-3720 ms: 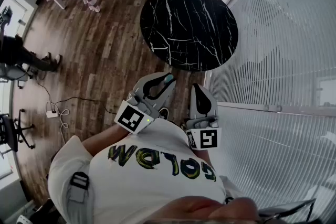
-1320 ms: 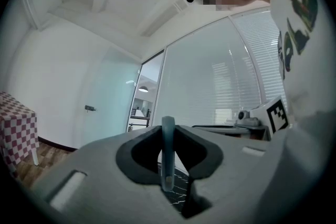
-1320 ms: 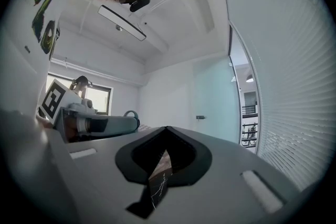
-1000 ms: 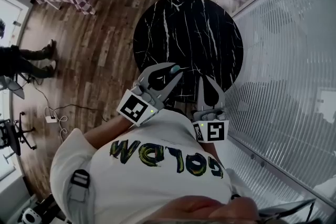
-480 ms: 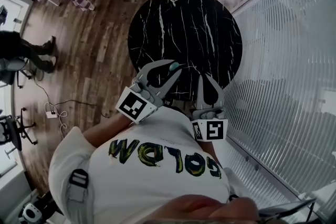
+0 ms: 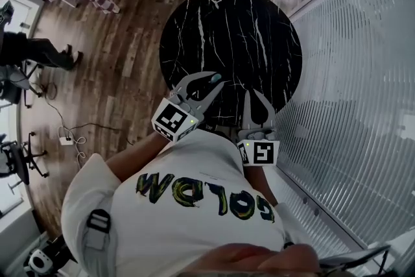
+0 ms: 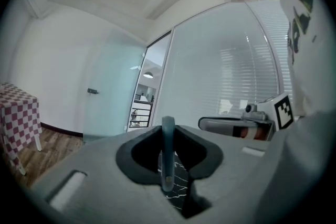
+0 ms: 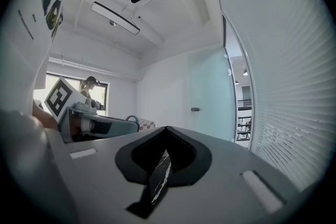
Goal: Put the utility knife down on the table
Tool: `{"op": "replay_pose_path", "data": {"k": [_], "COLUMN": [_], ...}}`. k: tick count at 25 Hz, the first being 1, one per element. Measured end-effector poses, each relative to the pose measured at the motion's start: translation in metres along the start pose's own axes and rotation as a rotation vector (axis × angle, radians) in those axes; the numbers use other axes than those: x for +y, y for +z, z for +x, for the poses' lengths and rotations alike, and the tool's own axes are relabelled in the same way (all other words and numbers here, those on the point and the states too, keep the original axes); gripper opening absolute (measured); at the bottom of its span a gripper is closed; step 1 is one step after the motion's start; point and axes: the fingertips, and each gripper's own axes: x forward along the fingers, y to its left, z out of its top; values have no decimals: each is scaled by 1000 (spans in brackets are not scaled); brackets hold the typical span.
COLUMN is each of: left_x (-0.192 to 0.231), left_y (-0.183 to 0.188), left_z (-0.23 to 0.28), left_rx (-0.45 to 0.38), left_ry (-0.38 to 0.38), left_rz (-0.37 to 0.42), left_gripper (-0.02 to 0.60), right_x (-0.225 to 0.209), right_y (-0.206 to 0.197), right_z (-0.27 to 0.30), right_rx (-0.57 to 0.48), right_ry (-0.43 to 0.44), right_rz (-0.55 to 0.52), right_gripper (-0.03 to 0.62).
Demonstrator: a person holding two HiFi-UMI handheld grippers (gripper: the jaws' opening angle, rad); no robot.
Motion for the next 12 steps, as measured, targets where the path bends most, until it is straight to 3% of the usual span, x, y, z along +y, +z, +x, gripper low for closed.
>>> {"op": "replay_pose_path", "data": {"k": [6,12], "left_x": [17,36], "left_y": [-45,-117], "left_z": [17,39], "left_rx": [105,245], "left_ry": [15,25], "left_rz": [-13,-30], "left_gripper": [74,74], "right_x": [-13,-19], "right_y": [-43,-101], "right_z": [10,19], "right_rx": [52,140], "right_ry": [-37,-29], "right_rz": [-4,9], "right_gripper": [2,1]}}
